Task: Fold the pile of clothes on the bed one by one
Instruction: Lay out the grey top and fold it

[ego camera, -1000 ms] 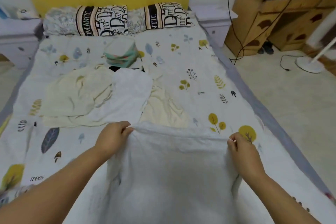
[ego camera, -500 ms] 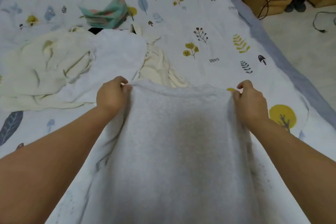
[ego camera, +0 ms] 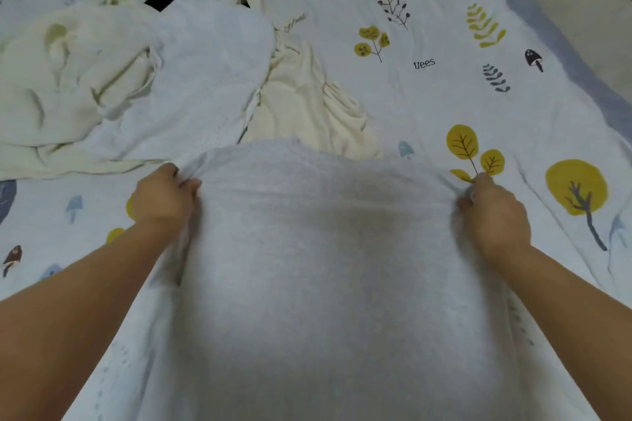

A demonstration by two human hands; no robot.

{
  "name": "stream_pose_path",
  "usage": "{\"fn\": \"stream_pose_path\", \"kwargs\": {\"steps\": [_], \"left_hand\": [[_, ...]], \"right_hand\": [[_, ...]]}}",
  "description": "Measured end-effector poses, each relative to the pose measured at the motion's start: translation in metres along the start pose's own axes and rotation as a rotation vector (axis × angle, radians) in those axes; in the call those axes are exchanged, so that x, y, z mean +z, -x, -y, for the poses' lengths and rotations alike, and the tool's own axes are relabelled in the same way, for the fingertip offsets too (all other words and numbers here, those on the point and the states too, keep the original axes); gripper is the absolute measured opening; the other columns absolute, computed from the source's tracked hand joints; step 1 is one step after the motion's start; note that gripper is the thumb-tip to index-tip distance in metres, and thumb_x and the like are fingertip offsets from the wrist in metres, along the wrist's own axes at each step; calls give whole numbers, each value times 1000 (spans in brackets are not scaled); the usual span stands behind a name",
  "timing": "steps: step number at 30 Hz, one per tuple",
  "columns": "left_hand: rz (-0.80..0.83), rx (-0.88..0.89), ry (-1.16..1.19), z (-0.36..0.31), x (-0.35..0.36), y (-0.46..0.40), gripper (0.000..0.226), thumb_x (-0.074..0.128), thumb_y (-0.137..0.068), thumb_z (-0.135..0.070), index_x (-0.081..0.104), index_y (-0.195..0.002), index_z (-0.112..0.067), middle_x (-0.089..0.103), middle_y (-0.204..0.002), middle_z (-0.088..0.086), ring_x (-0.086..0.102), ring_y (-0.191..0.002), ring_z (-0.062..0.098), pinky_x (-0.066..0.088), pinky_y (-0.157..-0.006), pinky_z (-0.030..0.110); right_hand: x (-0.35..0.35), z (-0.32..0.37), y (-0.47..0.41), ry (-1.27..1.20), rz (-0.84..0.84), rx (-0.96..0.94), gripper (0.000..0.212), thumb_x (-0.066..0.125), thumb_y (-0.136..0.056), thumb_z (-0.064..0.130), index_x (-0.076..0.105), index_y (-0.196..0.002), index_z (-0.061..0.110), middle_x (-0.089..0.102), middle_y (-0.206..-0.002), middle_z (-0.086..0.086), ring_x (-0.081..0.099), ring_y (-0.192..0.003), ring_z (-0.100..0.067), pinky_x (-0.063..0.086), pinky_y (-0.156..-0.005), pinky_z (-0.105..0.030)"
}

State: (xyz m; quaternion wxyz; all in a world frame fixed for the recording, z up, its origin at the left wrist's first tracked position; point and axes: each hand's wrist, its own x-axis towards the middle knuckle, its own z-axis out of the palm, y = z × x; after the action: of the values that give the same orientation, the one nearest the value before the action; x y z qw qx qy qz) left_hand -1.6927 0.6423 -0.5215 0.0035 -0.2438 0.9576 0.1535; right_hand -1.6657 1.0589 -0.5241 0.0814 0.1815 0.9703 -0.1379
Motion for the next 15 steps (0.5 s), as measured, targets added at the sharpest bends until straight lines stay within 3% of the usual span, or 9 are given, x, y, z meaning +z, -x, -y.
{"fn": "stream_pose_path", "kwargs": {"steps": [3,5,7,9,12,15], "left_hand": [[-6,17,-51,-15,-2,11,23,58,-88,-25,54,-92,-4,57,-88,17,52,-81,35,36,-64,39],[-42,115,-124,-31,3,29,41,62,-85,-22,50,-118,2,50,-113,29,50,-97,44,40,-78,48],[-48,303,-117,-52,10,50,45,63,-82,-17,51,-121,0,47,-119,29,48,-104,45,40,-83,49],[72,505,-70,-72,18,74,42,62,-79,-13,55,-120,-4,48,-123,26,49,-107,41,39,-85,47],[260,767,-10,-100,37,113,50,62,-82,-16,52,-131,-11,42,-139,22,43,-125,37,33,-100,48],[431,906,-121,-126,59,142,62,48,-90,-24,24,-147,-25,11,-157,6,14,-143,22,10,-114,46]], "right_hand": [[0,3,1,-98,19,75,36,49,-93,29,44,-118,3,56,-110,-23,53,-99,-41,44,-79,-43],[-3,0,5,-179,-21,169,46,42,-94,37,44,-127,4,53,-120,-22,48,-112,-42,41,-91,-47],[-6,-10,12,-183,-49,220,42,37,-96,31,45,-129,5,50,-124,-25,44,-115,-42,38,-93,-48],[-7,-22,20,-116,22,264,38,39,-95,25,48,-127,5,48,-124,-26,42,-117,-43,38,-93,-49],[-4,-33,34,-42,173,301,45,51,-90,39,51,-126,12,43,-127,-22,38,-119,-40,36,-96,-46],[-2,-43,38,-94,178,267,51,62,-84,42,55,-126,13,48,-127,-17,43,-120,-37,38,-96,-43]]}}
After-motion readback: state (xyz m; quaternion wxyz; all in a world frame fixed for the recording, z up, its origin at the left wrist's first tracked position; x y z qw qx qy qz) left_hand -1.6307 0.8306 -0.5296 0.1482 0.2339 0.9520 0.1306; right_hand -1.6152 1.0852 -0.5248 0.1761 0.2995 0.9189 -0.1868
